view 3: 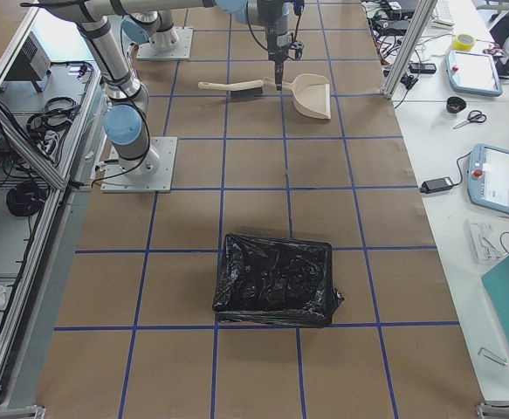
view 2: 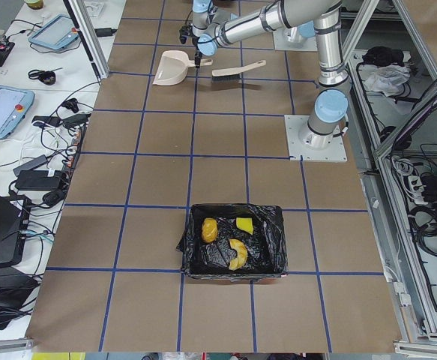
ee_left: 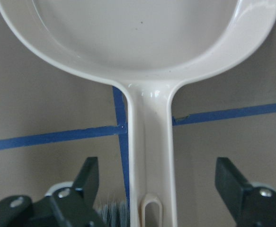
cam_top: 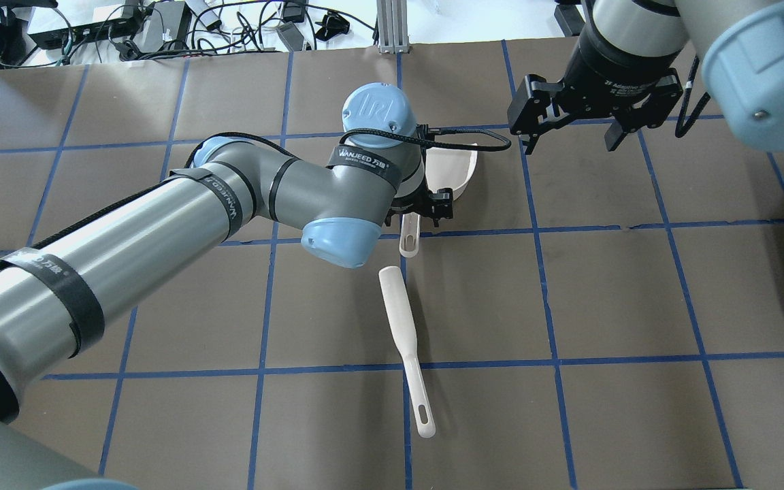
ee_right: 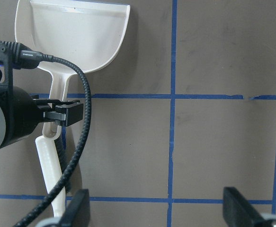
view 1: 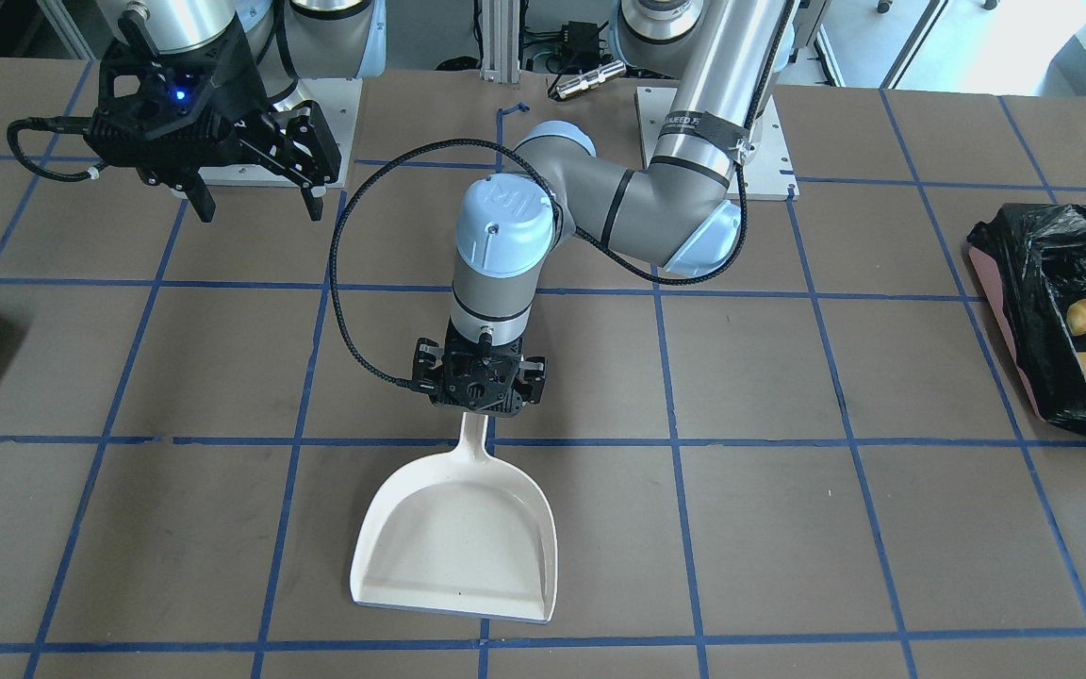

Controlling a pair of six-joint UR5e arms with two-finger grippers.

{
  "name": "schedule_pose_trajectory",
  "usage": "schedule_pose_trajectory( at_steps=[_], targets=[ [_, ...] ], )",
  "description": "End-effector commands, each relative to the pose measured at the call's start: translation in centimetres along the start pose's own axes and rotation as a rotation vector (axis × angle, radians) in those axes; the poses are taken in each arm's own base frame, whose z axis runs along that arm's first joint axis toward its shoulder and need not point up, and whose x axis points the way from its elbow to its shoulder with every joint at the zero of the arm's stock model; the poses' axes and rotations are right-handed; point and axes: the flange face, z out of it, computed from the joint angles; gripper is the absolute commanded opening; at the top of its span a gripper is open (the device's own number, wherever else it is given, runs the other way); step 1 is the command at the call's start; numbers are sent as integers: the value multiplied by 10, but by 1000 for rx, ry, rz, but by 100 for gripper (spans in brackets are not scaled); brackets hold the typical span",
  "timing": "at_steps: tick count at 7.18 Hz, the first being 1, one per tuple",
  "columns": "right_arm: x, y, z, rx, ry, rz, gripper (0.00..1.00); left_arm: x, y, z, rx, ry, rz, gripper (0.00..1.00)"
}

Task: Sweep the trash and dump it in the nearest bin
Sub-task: 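Lower the dustpan onto the table above the brush and open the left gripper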

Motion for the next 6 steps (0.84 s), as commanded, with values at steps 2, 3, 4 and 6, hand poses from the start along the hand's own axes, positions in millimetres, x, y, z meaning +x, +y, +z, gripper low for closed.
schedule_pose_trajectory(
  at_steps=[2, 3, 4, 6],
  targets=[
    [0, 0, 0, 0, 2, 0, 100, -33, -21, -35, 15, -2, -6, 100],
    [0, 0, 0, 0, 0, 0, 100, -64, -31, -56, -30, -21, -37, 100],
    [0, 0, 0, 0, 2, 0, 100, -89, -40, -86, -21, -26, -80, 100],
    [0, 0, 0, 0, 2, 0, 100, -175, -61, -151, 35, -33, -27, 100]
  ],
)
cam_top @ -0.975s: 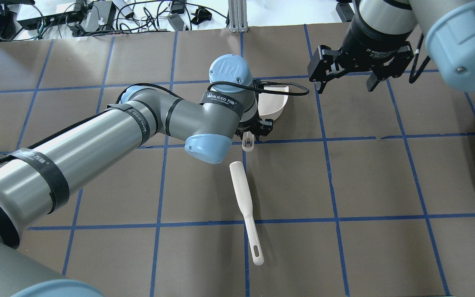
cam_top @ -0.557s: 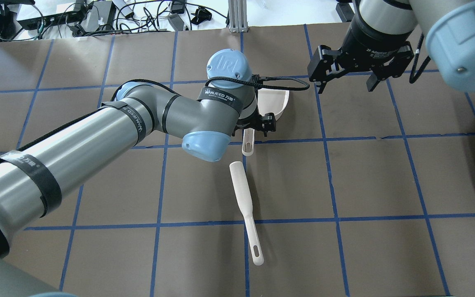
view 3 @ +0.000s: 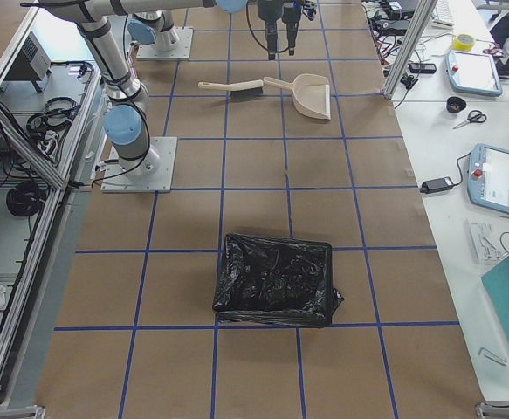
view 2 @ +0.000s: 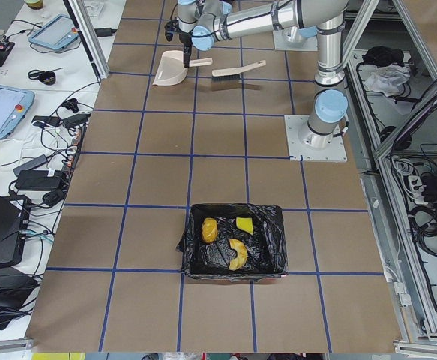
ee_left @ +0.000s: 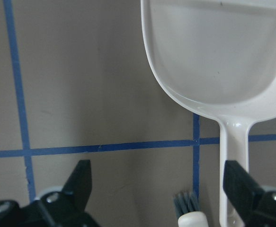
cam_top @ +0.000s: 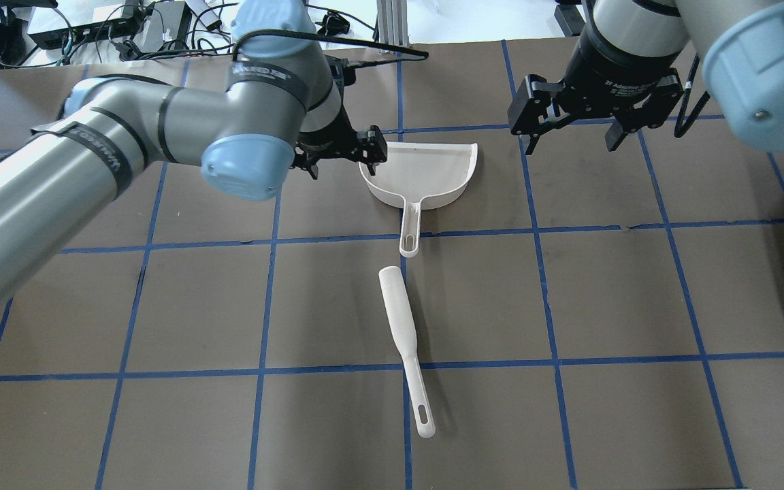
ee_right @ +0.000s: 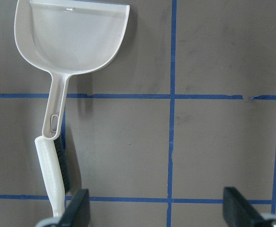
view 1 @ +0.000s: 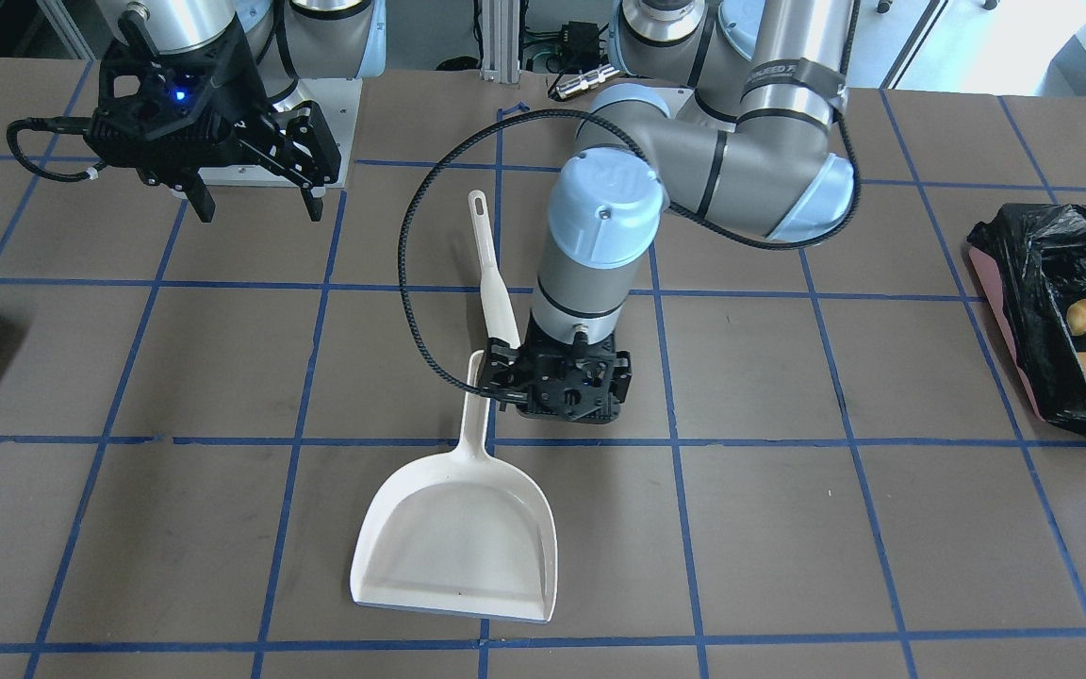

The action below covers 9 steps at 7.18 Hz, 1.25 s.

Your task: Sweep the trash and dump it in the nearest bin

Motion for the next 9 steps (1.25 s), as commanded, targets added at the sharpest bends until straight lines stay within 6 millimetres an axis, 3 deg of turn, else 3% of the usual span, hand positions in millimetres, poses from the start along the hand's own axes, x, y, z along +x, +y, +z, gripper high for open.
schedule_pose_trajectory(
  at_steps=[1, 3, 4, 6, 9],
  targets=[
    [0, 0, 0, 0, 0, 0, 100, -98, -13, -77, 9, -26, 58, 100],
    [0, 0, 0, 0, 0, 0, 100, -160, 11, -141, 3, -43, 22, 100],
    [0, 0, 0, 0, 0, 0, 100, -169, 27, -161, 14, -51, 21, 100],
    [-1, 0, 0, 0, -2, -1, 100, -159, 60, -176, -1, -51, 21, 100],
    [-1, 1, -1, 1, -2, -2, 100, -149, 85, -164, -38, -66, -109, 100]
  ],
)
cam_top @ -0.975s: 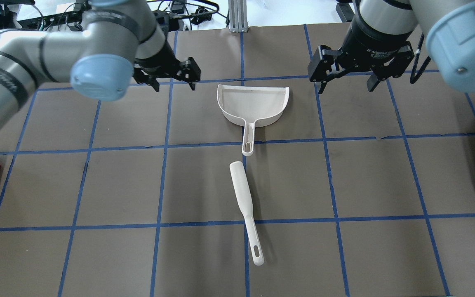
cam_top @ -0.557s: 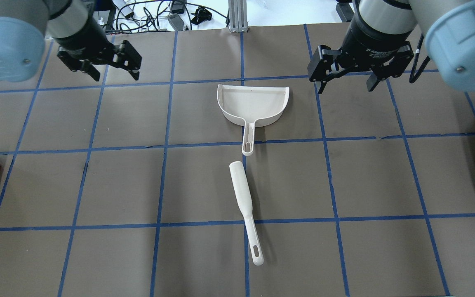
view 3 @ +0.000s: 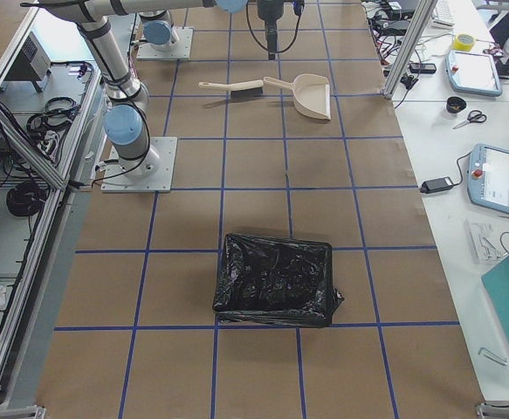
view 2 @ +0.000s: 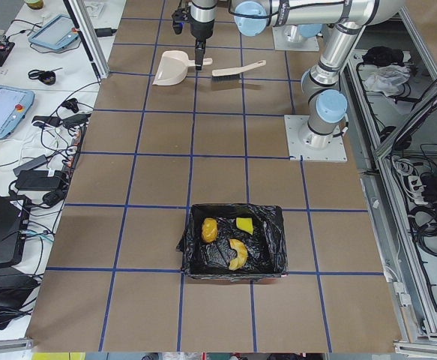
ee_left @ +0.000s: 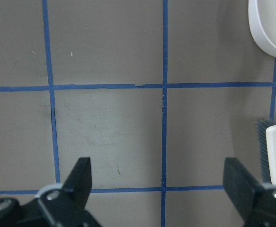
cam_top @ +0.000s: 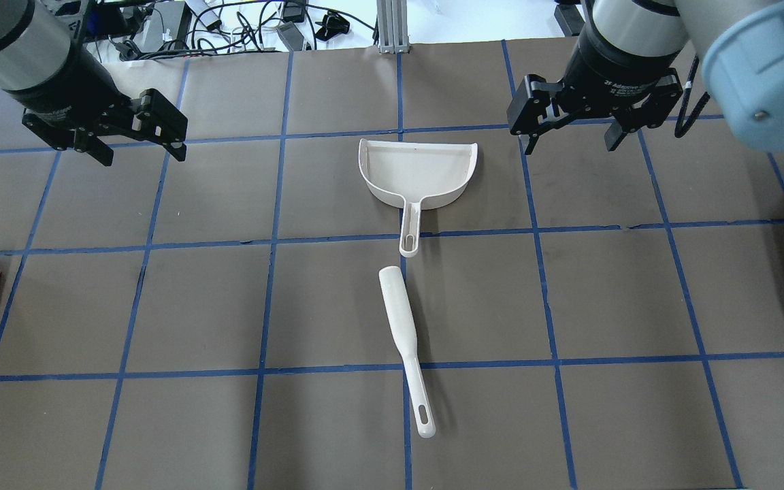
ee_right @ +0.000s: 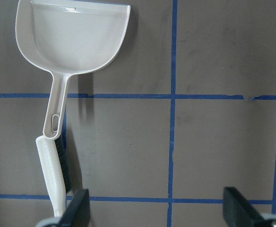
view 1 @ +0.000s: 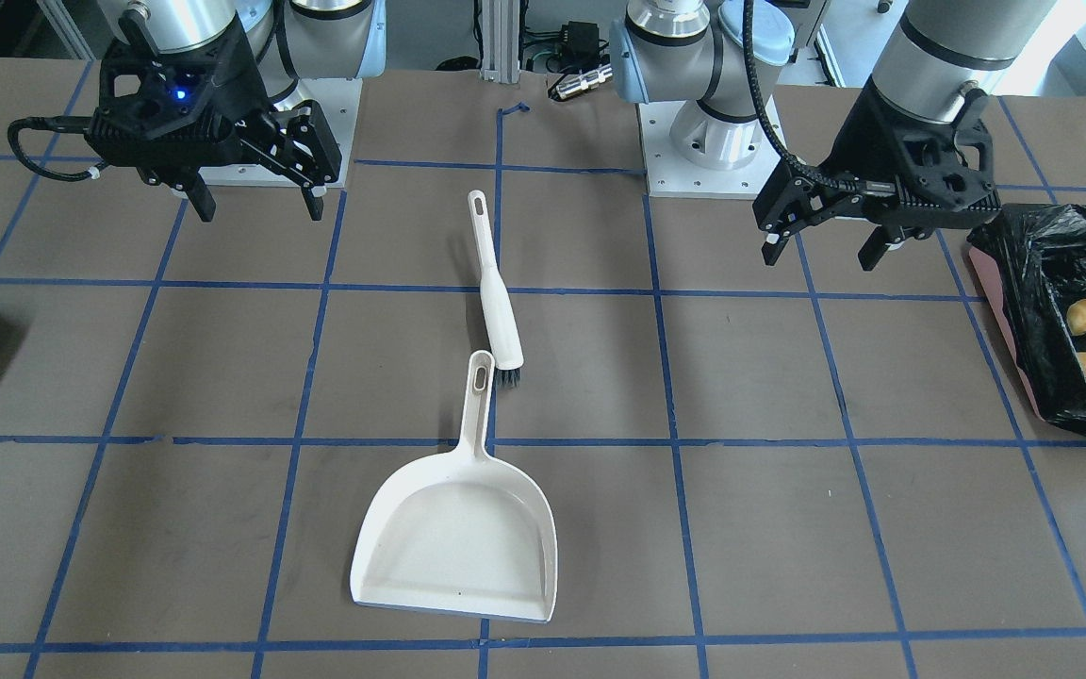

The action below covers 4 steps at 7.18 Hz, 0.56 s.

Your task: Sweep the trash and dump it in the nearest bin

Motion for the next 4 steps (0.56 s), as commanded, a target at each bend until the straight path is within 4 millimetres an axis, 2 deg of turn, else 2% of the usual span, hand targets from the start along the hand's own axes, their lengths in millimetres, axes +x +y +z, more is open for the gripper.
schedule_pose_trajectory(
  at_steps=[1, 2, 4],
  targets=[
    [0, 0, 0, -1, 0, 0, 100, 25, 16, 3, -10, -27, -15, 100],
    [0, 0, 0, -1, 1, 0, 100, 34, 13, 11, -18, -53, 8, 100],
    [0, 0, 0, -1, 0, 0, 100, 36, 12, 12, -17, -44, 14, 100]
  ],
)
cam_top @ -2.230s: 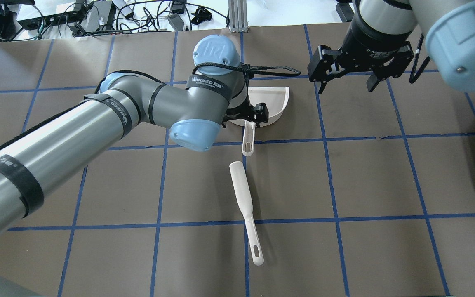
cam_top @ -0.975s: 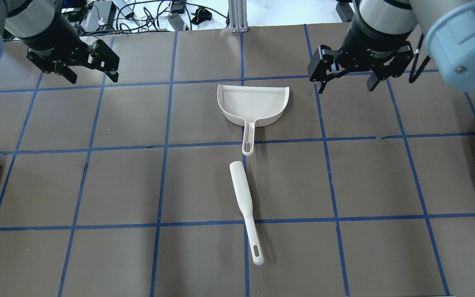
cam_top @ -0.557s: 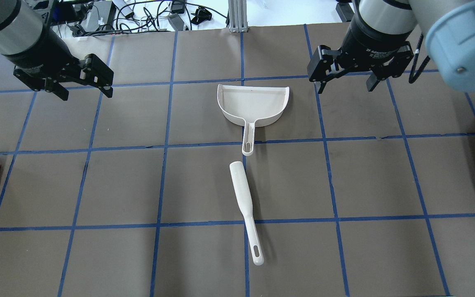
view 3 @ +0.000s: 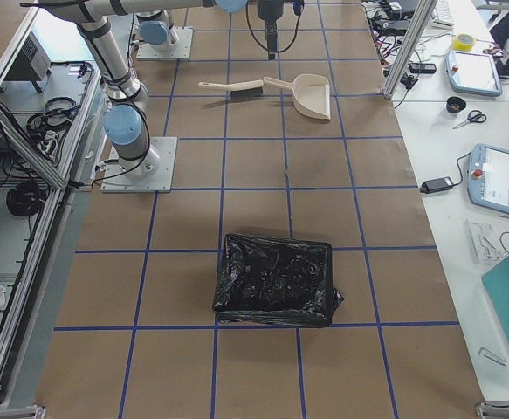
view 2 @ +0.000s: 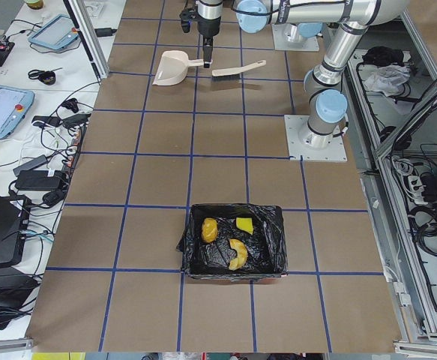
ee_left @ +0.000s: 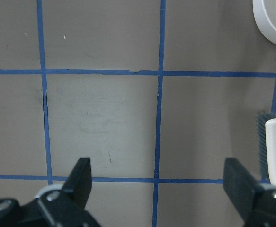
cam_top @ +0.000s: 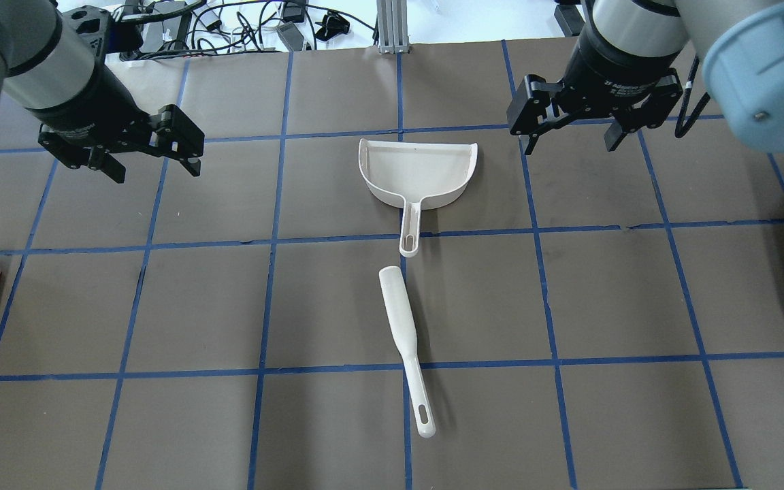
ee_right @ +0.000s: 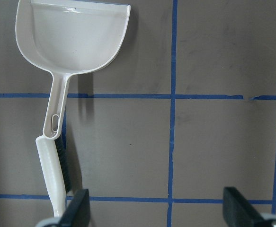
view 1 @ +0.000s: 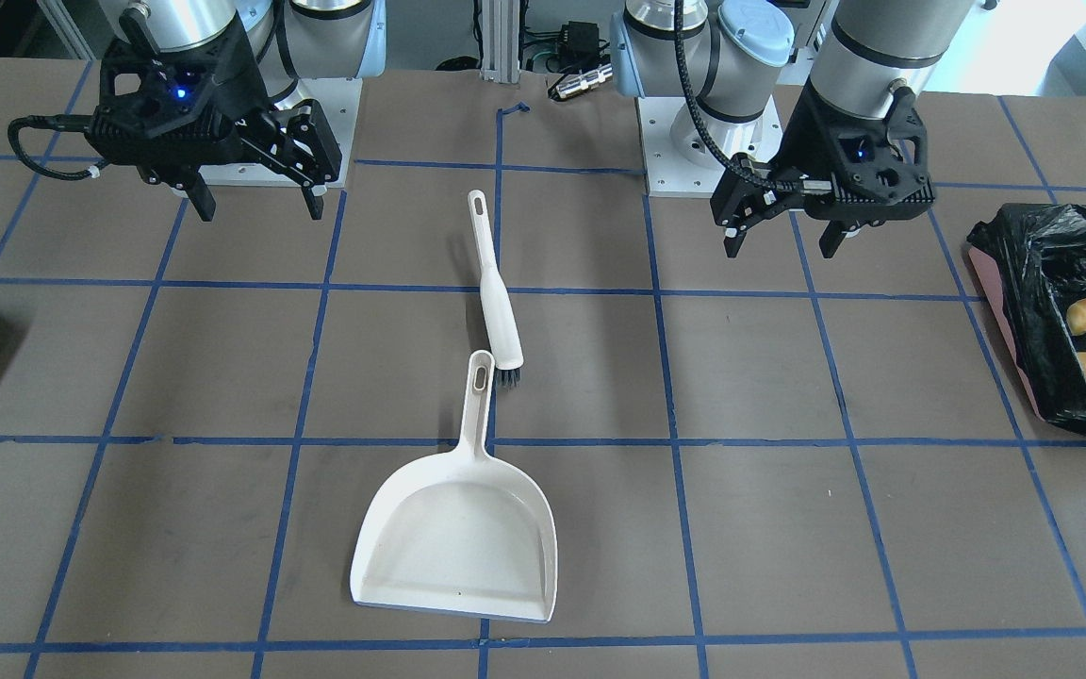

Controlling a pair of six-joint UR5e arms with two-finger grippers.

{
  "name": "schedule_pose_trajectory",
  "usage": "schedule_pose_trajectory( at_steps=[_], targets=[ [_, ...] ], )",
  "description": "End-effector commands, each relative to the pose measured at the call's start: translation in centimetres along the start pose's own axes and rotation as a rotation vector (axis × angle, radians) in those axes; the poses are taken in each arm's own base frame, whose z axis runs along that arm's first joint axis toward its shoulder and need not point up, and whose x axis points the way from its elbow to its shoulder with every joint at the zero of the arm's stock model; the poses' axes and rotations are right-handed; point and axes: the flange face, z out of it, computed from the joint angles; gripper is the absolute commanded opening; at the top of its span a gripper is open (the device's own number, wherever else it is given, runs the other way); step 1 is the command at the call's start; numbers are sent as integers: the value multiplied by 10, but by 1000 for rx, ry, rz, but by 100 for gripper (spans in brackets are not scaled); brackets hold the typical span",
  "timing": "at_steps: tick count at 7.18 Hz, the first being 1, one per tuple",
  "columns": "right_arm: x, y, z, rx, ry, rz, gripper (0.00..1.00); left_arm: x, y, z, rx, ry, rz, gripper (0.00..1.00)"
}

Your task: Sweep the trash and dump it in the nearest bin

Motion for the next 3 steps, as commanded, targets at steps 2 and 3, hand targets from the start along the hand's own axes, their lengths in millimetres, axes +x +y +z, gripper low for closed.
schedule_pose_trajectory(
  at_steps=[2, 3],
  targets=[
    [0, 1, 2, -5, 0, 0, 100, 2, 1, 1, -1, -5, 20, 100],
    [0, 3, 5, -10, -1, 0, 100, 3, 0, 1, -1, 1, 23, 100]
  ],
)
